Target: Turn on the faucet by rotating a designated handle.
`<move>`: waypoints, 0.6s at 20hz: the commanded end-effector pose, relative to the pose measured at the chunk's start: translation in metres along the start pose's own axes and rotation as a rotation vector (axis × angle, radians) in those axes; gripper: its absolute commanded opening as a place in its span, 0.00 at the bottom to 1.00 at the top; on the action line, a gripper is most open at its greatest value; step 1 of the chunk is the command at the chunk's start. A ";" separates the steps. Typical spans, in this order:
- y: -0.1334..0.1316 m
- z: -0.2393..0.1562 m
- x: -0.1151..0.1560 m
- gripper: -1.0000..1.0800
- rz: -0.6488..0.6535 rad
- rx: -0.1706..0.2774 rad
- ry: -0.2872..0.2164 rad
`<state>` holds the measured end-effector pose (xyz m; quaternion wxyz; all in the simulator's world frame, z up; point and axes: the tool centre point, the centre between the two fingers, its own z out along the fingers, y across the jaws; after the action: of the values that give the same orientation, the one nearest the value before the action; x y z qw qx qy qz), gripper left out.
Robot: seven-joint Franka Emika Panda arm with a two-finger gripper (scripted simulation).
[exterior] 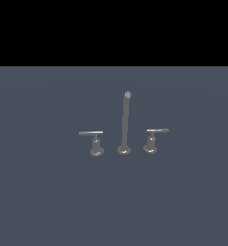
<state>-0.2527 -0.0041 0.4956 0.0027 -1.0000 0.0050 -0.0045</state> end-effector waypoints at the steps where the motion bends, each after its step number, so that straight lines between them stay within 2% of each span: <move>1: 0.000 0.000 0.000 0.00 0.000 0.000 0.000; 12: -0.003 0.024 0.018 0.00 0.086 0.000 0.000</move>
<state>-0.2387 -0.0016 0.4776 0.0028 -0.9993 0.0380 -0.0045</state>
